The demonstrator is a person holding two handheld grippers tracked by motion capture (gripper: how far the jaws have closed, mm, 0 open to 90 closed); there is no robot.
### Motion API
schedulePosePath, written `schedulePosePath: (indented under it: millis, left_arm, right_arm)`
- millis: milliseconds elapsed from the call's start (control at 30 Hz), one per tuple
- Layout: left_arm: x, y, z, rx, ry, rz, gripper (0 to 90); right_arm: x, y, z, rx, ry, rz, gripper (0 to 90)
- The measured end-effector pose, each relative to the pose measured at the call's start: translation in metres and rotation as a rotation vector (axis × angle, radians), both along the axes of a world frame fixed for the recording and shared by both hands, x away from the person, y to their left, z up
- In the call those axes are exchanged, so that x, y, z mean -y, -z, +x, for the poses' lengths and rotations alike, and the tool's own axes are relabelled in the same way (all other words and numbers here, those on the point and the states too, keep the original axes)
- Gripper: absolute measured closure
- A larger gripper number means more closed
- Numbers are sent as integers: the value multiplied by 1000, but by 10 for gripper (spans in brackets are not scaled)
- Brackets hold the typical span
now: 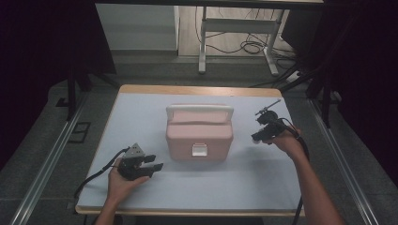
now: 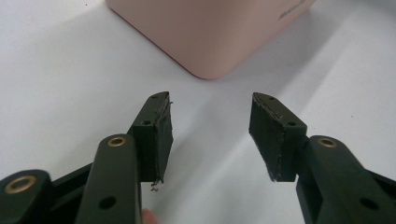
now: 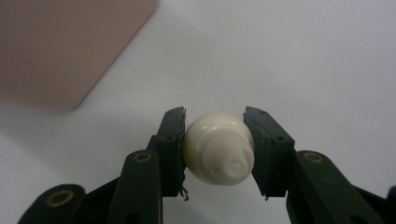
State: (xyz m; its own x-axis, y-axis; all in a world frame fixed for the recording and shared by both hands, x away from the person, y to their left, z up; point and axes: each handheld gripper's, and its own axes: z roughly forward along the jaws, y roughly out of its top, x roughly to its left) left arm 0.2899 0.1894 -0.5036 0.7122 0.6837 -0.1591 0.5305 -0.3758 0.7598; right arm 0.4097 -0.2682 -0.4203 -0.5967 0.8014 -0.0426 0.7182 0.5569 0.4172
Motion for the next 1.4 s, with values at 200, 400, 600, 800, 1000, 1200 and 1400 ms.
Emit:
schedulePosePath:
  millis: [200,400,600,800,1000,1200,1400]
  left_arm:
    - [-1,-1,-1,3,2,0,492]
    - [0,0,-1,2,3,3,492]
    - [0,0,-1,1,4,4,492]
    - [0,0,-1,1,5,3,492]
    - [0,1,-1,-1,6,5,492]
    - [0,0,-1,-1,5,3,492]
    - [0,1,0,-4,7,3,491]
  right_arm:
    - [-10,18,-4,-26,-27,-14,597]
    - [-13,29,-6,-41,-40,-22,597]
    - [-16,35,-7,-60,-46,-29,596]
    - [-19,41,-7,-68,-61,-48,594]
    - [-19,41,-8,-66,-66,-48,585]
    - [-9,24,-15,8,-29,17,448]
    - [0,-1,-28,97,-15,100,418]
